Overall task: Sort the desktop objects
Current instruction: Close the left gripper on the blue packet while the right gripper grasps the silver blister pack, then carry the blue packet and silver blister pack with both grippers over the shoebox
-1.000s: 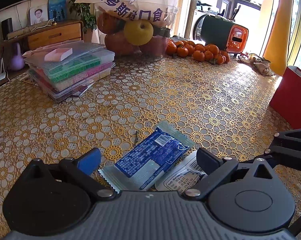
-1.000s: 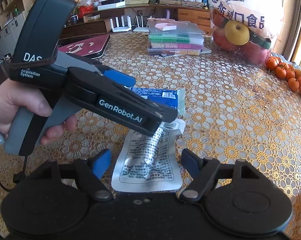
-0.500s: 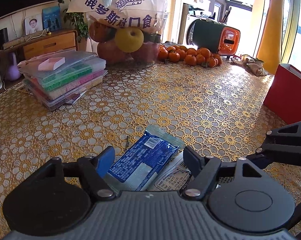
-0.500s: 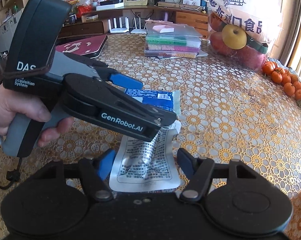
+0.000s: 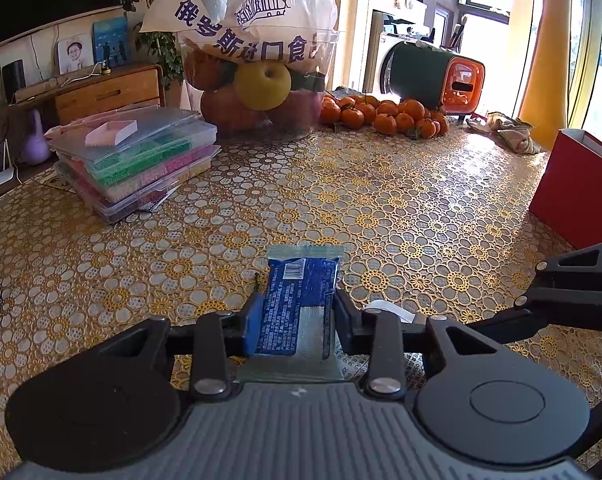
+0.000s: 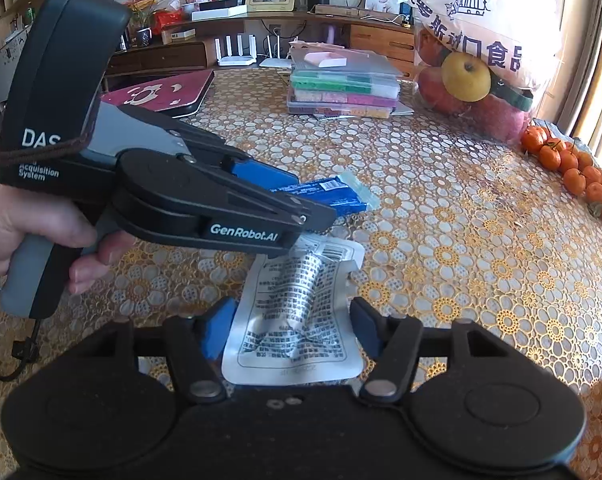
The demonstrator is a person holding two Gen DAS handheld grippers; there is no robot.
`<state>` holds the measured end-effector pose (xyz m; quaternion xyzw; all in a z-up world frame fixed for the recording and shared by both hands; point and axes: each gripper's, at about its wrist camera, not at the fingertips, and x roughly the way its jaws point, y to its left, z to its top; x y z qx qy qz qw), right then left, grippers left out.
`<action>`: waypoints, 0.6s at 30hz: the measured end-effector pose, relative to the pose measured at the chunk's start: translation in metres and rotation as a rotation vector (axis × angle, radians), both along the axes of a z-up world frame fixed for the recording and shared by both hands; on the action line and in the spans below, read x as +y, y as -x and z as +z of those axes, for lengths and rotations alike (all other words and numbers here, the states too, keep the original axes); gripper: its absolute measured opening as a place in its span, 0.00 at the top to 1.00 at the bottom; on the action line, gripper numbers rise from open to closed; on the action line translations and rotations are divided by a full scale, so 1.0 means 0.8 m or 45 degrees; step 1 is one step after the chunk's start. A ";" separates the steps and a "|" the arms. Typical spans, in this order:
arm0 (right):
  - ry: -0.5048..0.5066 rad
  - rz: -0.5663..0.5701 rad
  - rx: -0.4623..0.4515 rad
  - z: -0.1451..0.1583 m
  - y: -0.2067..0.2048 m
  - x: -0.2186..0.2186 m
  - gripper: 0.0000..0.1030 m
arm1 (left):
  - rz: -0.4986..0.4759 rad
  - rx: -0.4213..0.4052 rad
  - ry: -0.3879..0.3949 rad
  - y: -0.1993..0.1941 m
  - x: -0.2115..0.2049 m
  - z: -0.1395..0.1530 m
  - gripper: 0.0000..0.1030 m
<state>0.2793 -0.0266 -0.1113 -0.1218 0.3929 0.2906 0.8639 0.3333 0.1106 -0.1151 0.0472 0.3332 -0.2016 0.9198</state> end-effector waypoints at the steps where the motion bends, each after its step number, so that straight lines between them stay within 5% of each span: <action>1: 0.000 -0.001 0.003 0.000 0.001 -0.001 0.40 | -0.001 -0.003 -0.001 0.001 -0.001 0.002 0.66; 18: -0.017 -0.040 -0.019 0.026 0.024 -0.039 0.40 | 0.033 -0.001 0.007 0.038 -0.020 0.039 0.66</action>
